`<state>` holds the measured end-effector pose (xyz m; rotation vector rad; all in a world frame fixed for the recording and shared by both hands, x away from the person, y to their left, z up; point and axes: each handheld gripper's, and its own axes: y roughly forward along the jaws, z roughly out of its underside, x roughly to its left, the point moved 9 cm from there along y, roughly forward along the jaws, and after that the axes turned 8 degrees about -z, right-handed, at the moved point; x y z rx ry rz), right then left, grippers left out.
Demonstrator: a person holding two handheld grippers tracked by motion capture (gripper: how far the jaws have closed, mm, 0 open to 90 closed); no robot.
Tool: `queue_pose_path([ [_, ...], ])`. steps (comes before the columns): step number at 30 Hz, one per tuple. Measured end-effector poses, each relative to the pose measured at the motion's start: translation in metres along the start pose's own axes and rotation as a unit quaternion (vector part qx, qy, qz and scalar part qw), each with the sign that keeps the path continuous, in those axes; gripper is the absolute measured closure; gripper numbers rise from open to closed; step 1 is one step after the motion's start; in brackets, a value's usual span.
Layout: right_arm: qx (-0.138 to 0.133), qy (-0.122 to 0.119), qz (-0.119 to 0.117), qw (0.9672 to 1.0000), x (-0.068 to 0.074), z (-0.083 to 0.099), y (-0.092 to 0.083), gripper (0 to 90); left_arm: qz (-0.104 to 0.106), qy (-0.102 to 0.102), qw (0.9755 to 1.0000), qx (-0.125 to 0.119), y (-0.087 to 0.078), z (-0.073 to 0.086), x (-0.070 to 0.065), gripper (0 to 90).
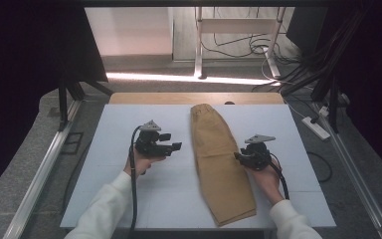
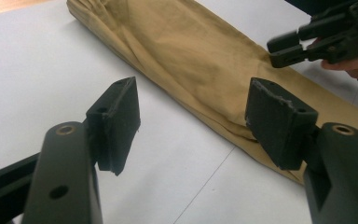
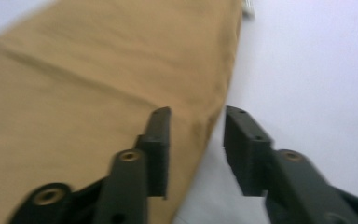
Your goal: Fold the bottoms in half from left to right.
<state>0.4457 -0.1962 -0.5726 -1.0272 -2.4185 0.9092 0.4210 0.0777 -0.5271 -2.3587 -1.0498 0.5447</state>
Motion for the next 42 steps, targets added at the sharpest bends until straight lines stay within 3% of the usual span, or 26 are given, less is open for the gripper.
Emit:
queue_pose_path([
  [3, -0.029, -0.022, -0.016, 0.9992, 0.017, -0.011, -0.009, 54.6, 0.001, 0.000, 1.0000, 0.000, -0.001, 0.000, 0.001, 33.2],
  [8, -0.014, -0.070, -0.069, 0.9951, 0.060, -0.007, -0.015, 49.9, -0.001, -0.004, 1.0000, 0.004, -0.001, 0.003, 0.002, 32.6],
  [13, -0.013, -0.069, -0.115, 0.9908, 0.086, -0.006, -0.017, 48.0, -0.007, 0.001, 1.0000, 0.007, -0.003, 0.006, 0.001, 32.0],
  [26, 0.006, -0.085, -0.148, 0.9854, 0.117, 0.003, -0.013, 41.1, -0.011, 0.003, 0.9999, 0.005, -0.007, 0.007, 0.001, 31.9],
  [36, 0.041, -0.129, -0.159, 0.9779, 0.156, 0.015, -0.002, 36.8, -0.012, 0.004, 0.9999, 0.006, -0.007, 0.007, 0.002, 31.5],
  [42, 0.061, -0.134, -0.156, 0.9768, 0.159, 0.022, 0.006, 35.1, -0.013, 0.001, 0.9999, 0.005, -0.007, 0.007, 0.003, 31.3],
])
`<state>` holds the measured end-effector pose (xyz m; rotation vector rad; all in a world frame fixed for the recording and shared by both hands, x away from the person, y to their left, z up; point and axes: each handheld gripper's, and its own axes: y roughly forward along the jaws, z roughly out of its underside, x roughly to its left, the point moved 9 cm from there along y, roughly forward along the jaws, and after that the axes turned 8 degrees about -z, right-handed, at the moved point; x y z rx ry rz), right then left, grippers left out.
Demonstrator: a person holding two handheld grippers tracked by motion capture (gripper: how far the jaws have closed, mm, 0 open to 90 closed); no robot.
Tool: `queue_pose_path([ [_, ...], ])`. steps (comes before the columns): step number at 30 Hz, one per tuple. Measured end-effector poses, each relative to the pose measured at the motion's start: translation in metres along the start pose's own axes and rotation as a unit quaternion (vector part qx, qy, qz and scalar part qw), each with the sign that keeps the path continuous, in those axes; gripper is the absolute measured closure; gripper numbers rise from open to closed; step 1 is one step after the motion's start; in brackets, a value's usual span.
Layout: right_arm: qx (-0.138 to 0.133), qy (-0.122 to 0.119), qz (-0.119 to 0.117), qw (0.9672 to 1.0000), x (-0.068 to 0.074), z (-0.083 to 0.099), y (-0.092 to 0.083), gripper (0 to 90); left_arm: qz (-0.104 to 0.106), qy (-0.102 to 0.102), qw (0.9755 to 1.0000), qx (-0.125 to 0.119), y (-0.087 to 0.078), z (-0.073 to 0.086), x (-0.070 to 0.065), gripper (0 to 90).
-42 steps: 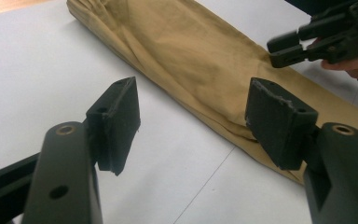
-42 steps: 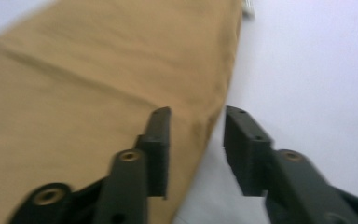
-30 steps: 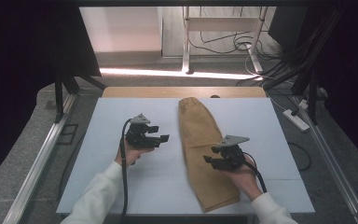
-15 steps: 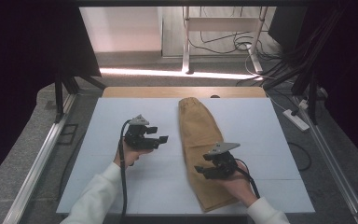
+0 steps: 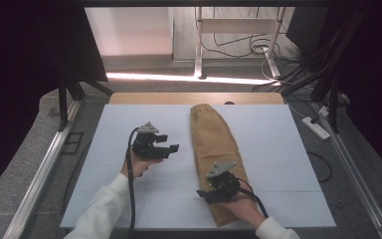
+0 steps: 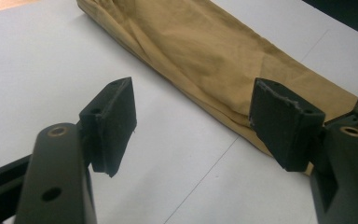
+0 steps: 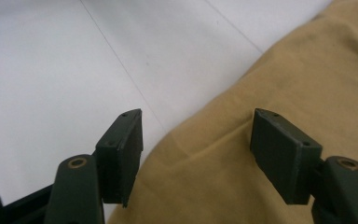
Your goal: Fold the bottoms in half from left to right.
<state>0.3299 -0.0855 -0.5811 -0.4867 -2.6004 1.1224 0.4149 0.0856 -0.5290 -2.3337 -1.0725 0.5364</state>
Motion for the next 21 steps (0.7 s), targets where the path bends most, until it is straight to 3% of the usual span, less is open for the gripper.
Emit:
queue_pose_path([
  [7, 0.024, -0.001, 0.016, 0.9996, -0.003, 0.008, 0.008, 35.3, -0.006, -0.003, 1.0000, -0.005, -0.001, -0.001, 0.003, 31.3],
  [12, 0.027, -0.004, 0.029, 0.9992, -0.005, 0.008, 0.009, 37.4, -0.008, -0.006, 0.9999, -0.003, -0.001, 0.000, 0.004, 31.3],
  [16, 0.037, -0.001, 0.038, 0.9986, -0.008, 0.008, 0.006, 46.2, -0.010, -0.006, 0.9999, -0.006, -0.002, 0.000, 0.004, 31.3],
  [21, 0.050, 0.000, 0.038, 0.9980, -0.011, 0.008, 0.002, 65.1, -0.013, -0.008, 0.9998, -0.009, -0.002, -0.001, 0.006, 31.3],
])
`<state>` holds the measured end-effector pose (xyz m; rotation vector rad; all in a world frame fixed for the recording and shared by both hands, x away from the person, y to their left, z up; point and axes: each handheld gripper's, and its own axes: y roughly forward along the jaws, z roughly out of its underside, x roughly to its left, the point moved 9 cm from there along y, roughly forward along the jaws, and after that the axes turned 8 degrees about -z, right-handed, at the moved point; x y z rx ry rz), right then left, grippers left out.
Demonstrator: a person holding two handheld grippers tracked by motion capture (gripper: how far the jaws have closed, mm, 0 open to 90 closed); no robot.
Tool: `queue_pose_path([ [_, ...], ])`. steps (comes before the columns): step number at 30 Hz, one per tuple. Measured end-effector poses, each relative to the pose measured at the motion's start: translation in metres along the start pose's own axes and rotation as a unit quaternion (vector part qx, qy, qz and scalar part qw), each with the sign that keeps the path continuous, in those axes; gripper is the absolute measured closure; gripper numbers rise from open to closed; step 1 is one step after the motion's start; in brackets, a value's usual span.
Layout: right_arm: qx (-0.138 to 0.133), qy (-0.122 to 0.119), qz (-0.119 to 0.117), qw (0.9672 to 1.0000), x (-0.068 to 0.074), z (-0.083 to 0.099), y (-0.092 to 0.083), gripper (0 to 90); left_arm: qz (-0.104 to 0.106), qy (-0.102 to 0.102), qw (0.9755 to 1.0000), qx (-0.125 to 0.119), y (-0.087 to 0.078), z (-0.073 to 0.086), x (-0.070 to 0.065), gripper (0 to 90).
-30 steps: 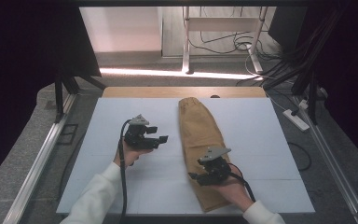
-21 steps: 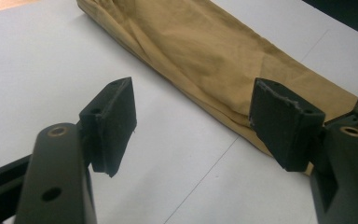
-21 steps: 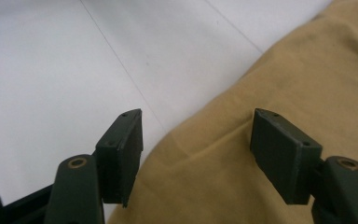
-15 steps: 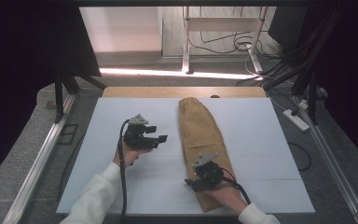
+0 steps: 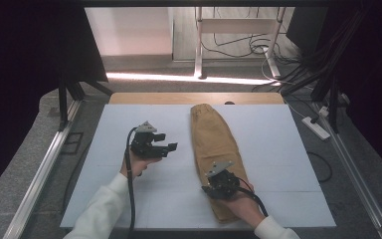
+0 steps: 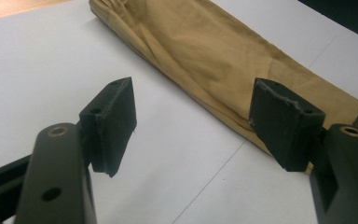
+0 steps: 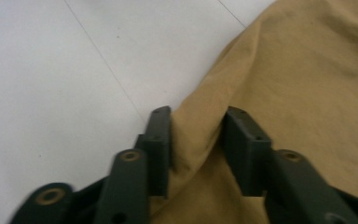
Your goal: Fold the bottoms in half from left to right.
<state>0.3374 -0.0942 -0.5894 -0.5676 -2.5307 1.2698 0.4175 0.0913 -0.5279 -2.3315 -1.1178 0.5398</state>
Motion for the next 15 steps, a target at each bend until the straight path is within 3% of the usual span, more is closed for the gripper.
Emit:
queue_pose_path([
  [6, 0.008, 0.002, 0.009, 0.9999, -0.0043, 0.0016, -0.0028, 83.7, -0.002, -0.001, 1.0000, -0.002, -0.0010, -0.0007, 0.0006, 31.3],
  [15, -0.016, 0.021, -0.027, 0.9993, -0.0024, 0.0000, -0.0057, 86.1, -0.001, -0.001, 1.0000, 0.000, 0.0001, -0.0004, 0.0020, 31.3],
])
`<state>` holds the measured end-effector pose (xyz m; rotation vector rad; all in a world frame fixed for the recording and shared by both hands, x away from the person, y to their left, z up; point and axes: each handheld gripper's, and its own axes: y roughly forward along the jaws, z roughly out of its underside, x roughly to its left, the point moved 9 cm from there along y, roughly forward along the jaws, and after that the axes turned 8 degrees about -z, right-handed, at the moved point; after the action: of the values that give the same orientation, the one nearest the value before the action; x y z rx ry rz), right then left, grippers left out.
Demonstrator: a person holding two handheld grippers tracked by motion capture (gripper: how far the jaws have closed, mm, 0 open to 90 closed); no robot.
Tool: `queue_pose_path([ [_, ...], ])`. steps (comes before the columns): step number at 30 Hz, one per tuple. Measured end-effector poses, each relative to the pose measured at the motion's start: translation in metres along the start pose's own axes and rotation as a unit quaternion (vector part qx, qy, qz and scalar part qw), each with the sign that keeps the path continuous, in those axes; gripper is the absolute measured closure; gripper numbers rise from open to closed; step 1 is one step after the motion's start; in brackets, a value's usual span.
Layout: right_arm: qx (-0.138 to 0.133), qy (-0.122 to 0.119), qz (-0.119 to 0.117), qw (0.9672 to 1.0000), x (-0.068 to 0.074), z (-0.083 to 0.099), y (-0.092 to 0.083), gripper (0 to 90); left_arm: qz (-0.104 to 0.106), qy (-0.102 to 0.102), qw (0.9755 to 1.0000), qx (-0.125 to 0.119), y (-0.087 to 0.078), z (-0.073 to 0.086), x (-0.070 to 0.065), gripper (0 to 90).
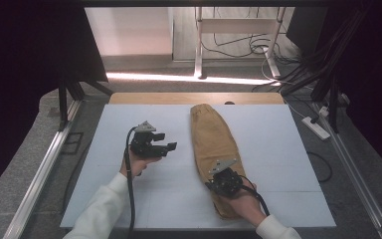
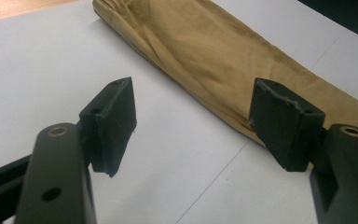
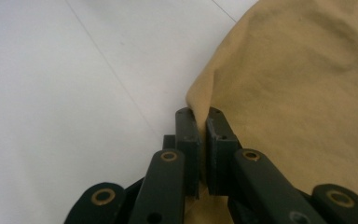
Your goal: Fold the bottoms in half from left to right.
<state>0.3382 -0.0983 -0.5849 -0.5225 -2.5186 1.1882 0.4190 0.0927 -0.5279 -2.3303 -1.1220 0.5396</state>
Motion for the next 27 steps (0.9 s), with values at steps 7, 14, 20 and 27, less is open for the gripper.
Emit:
queue_pose_path([
  [7, -0.020, 0.005, -0.057, 0.9982, 0.023, -0.006, 0.003, 86.1, 0.001, 0.000, 1.0000, 0.000, 0.000, 0.000, 0.000, 31.3],
  [14, -0.034, -0.015, -0.112, 0.9930, 0.056, -0.015, 0.012, 86.0, 0.001, -0.001, 1.0000, -0.001, -0.001, -0.001, 0.001, 31.3],
  [20, -0.032, -0.024, -0.127, 0.9911, 0.066, -0.016, 0.019, 85.9, 0.000, -0.001, 1.0000, -0.002, -0.001, -0.001, 0.001, 31.3],
  [27, -0.035, -0.031, -0.142, 0.9887, 0.078, -0.017, 0.020, 85.8, 0.001, 0.001, 1.0000, 0.000, 0.000, 0.000, 0.001, 31.3],
])
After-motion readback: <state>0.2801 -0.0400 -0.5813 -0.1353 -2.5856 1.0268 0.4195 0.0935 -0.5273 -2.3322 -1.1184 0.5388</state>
